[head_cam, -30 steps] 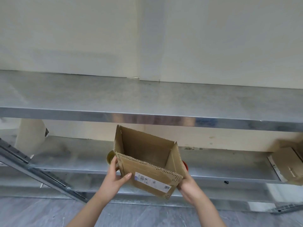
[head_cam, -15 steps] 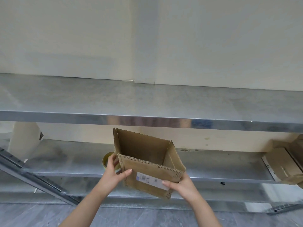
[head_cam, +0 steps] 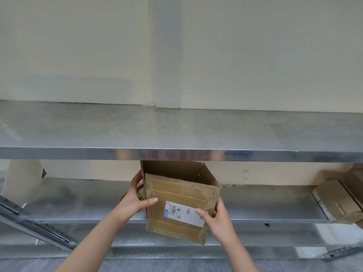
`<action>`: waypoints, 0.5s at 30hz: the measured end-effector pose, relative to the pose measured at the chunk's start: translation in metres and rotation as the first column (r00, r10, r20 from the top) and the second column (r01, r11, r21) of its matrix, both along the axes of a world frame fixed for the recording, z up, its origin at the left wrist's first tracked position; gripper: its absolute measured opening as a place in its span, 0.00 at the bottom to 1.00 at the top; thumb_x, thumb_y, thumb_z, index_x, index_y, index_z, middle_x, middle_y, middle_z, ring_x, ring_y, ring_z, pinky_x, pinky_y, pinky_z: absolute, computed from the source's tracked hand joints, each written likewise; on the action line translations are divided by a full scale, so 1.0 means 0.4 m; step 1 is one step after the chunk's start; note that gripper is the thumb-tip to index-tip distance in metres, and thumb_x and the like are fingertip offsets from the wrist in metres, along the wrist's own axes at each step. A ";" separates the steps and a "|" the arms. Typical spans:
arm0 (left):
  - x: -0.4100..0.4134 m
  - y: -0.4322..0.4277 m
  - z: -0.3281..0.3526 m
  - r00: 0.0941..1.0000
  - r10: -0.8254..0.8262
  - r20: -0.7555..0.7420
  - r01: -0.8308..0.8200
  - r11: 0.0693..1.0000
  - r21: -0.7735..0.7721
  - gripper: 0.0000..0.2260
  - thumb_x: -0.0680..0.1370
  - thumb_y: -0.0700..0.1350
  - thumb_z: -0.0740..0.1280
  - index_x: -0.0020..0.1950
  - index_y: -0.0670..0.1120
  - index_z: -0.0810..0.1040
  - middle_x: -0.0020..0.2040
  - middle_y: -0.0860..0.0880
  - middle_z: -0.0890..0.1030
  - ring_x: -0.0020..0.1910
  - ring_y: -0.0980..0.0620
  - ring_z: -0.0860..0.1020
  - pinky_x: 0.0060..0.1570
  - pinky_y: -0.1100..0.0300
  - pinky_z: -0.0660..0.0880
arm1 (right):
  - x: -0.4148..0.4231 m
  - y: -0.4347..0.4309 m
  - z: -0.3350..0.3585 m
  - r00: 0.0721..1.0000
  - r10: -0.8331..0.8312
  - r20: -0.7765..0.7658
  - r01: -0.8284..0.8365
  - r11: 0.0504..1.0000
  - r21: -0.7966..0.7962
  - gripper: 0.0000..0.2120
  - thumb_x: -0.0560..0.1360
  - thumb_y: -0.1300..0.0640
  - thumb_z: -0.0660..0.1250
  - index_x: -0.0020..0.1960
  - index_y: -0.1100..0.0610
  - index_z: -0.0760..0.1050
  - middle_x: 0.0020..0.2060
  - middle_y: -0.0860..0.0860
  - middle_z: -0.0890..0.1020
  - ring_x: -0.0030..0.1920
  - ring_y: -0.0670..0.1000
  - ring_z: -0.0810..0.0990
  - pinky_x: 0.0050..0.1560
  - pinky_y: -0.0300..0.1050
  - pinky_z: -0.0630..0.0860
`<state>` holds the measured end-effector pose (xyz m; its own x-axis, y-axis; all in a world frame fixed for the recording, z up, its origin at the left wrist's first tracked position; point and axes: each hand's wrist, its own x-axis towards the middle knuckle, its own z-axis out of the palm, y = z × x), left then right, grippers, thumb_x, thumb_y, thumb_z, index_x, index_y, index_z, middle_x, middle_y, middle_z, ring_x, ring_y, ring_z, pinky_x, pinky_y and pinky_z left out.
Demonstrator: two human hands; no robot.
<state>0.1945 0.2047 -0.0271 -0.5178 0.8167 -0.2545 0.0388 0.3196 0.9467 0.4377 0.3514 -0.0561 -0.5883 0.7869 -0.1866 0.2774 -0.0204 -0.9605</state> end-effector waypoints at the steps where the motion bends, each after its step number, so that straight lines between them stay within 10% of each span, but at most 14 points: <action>1: 0.009 0.003 -0.005 1.000 0.013 -0.005 -0.013 1.000 0.012 0.46 0.61 0.60 0.79 0.67 0.74 0.51 0.72 0.58 0.62 0.70 0.54 0.63 0.69 0.50 0.67 | 0.005 0.001 -0.001 1.000 -0.013 0.007 0.013 1.000 0.017 0.23 0.72 0.51 0.75 0.59 0.35 0.67 0.55 0.36 0.79 0.56 0.37 0.77 0.46 0.27 0.75; 15: 0.114 0.111 -0.025 0.995 -0.075 -0.065 0.079 0.995 0.056 0.47 0.64 0.60 0.77 0.68 0.76 0.46 0.61 0.81 0.58 0.69 0.61 0.64 0.64 0.59 0.67 | 0.134 0.101 -0.017 0.981 -0.146 0.126 0.134 0.986 0.095 0.18 0.72 0.58 0.74 0.54 0.42 0.71 0.49 0.39 0.82 0.49 0.31 0.78 0.46 0.28 0.72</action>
<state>0.2402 0.2492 -0.0370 -0.4663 0.8674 -0.1740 0.1209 0.2573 0.9587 0.4913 0.3919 -0.0629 -0.4458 0.8761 -0.1837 0.4022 0.0127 -0.9155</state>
